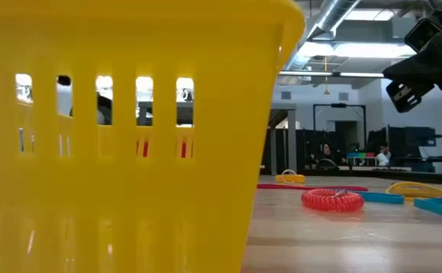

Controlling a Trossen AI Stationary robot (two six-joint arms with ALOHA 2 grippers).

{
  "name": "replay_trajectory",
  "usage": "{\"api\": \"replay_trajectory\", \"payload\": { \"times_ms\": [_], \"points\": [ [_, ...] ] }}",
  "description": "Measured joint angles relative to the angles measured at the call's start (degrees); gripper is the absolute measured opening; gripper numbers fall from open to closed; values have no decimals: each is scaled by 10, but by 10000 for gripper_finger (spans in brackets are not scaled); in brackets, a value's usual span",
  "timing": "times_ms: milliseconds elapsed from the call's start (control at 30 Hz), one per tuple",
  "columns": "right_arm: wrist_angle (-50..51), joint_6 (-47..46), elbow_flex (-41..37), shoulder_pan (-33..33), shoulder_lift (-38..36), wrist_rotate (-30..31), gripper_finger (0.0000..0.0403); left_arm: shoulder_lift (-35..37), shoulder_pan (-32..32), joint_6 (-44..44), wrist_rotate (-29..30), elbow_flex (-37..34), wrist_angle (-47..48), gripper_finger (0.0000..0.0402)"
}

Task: Pick & Place Office Desk Supplies
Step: Put the yellow spring rubber band into the red bin

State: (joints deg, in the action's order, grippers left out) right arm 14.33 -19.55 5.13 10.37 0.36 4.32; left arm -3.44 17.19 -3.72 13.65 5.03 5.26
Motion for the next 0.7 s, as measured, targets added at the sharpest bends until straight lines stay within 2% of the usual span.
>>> {"api": "replay_trajectory", "payload": {
  "times_ms": [167, 433, 700],
  "points": [
    [0, 0, 0, 0, 0, 0, 0, 0, 0, -102, 0, 0, -84, 13],
    [-10, 0, -2, 0, 0, 0, 0, 0, 0, -102, 0, 0, -181, 13],
    [-65, -98, -3, 0, 0, 0, 0, -1, 0, -101, 0, 0, -199, 13]
  ]
}}
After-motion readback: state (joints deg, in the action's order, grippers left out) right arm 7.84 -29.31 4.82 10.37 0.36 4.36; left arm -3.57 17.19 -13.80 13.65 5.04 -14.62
